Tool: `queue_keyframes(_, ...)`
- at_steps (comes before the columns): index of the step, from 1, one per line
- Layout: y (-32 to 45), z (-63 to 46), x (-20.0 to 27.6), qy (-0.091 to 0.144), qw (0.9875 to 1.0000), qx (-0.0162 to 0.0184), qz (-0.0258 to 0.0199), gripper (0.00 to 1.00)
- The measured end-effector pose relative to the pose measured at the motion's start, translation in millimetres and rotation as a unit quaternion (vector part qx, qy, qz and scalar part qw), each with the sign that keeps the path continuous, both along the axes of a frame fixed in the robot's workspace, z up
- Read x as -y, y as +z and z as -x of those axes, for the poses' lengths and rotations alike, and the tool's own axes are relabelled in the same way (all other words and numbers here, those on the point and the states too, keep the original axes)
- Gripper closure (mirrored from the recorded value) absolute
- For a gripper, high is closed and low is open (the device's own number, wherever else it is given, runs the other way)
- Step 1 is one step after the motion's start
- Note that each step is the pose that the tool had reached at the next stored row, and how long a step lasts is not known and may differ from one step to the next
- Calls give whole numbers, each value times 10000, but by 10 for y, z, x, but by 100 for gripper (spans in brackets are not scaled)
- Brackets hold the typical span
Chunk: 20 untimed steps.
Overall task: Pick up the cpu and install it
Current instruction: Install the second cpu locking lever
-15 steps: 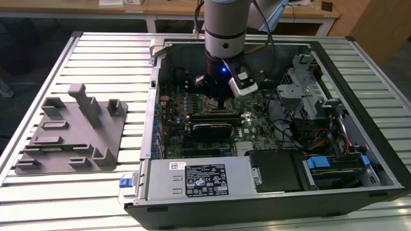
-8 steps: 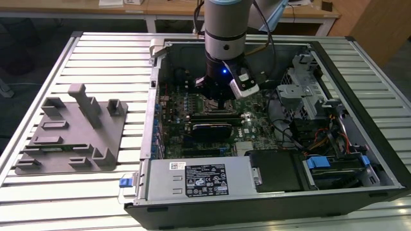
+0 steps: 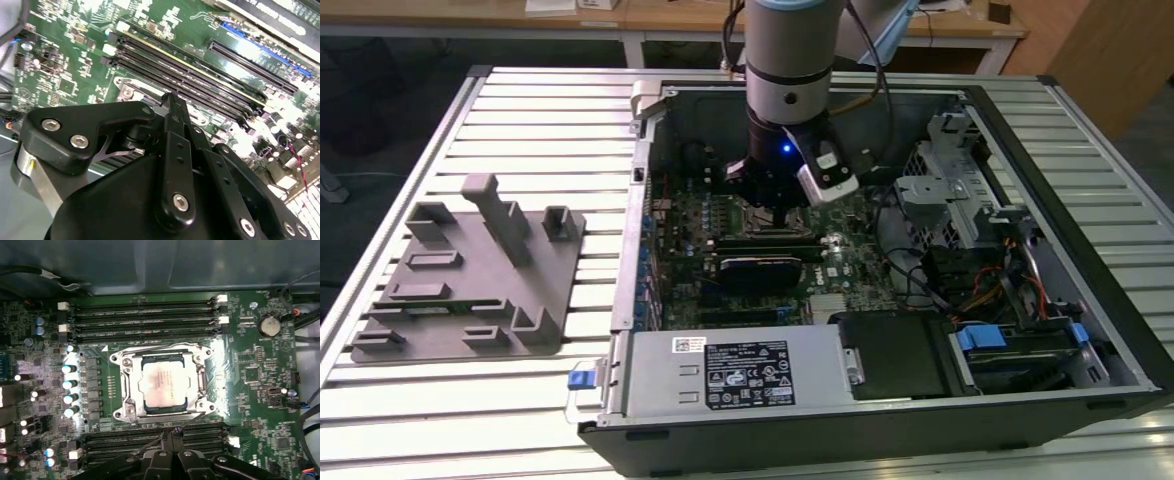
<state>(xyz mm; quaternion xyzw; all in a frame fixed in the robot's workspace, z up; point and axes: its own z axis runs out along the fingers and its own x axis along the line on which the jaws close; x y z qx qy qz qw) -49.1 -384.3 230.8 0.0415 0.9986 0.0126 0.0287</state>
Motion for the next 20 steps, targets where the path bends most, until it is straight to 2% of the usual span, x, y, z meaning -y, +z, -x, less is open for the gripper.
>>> queue_keyframes(4, -6, 0, 0, 3, 9998, -195, -10, 89)
queue_keyframes(9, -16, 0, 2, 18, 9989, -472, -31, 89)
queue_keyframes(15, -18, 0, 4, 18, 9988, -482, -33, 89)
queue_keyframes(20, -45, 0, 21, 55, 9988, -482, -59, 89)
